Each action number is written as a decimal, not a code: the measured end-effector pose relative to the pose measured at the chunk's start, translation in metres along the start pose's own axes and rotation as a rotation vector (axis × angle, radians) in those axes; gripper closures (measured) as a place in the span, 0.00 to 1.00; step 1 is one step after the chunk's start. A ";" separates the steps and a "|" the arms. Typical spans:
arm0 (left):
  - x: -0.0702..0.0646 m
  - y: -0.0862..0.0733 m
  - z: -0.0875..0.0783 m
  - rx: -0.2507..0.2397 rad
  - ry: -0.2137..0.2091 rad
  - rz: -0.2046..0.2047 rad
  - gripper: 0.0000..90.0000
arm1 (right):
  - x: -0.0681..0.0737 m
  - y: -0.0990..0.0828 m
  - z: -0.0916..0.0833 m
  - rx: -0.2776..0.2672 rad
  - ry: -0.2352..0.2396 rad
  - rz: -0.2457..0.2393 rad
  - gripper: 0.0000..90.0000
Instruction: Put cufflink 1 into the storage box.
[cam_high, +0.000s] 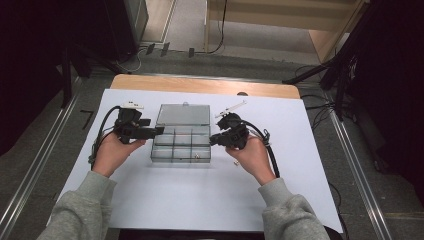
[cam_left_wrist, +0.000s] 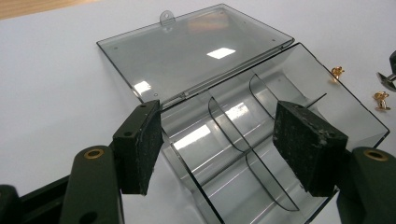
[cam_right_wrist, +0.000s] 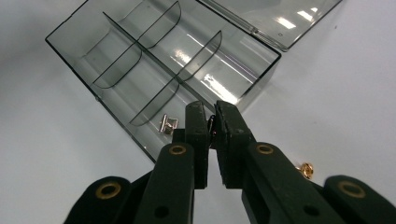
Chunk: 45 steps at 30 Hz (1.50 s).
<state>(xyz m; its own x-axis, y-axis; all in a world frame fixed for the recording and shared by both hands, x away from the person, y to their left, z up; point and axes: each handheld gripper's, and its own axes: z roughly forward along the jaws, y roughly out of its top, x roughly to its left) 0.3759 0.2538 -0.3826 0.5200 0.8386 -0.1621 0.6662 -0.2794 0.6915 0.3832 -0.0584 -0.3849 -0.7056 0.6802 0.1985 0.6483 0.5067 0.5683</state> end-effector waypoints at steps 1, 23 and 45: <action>0.000 0.000 0.000 0.000 0.000 0.000 0.37 | 0.001 0.001 0.001 -0.001 0.005 -0.004 0.95; 0.000 0.000 0.000 0.003 -0.002 0.001 0.37 | 0.008 0.005 0.019 0.008 0.034 -0.005 0.95; 0.000 0.000 0.000 -0.001 -0.002 0.000 0.37 | 0.015 0.003 0.049 0.067 0.035 -0.016 0.95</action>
<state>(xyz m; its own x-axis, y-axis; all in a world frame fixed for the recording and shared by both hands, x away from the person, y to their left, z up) 0.3757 0.2543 -0.3828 0.5209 0.8378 -0.1634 0.6655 -0.2787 0.6924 0.3889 -0.0209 -0.4197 -0.7248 0.6535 0.2182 0.6538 0.5523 0.5172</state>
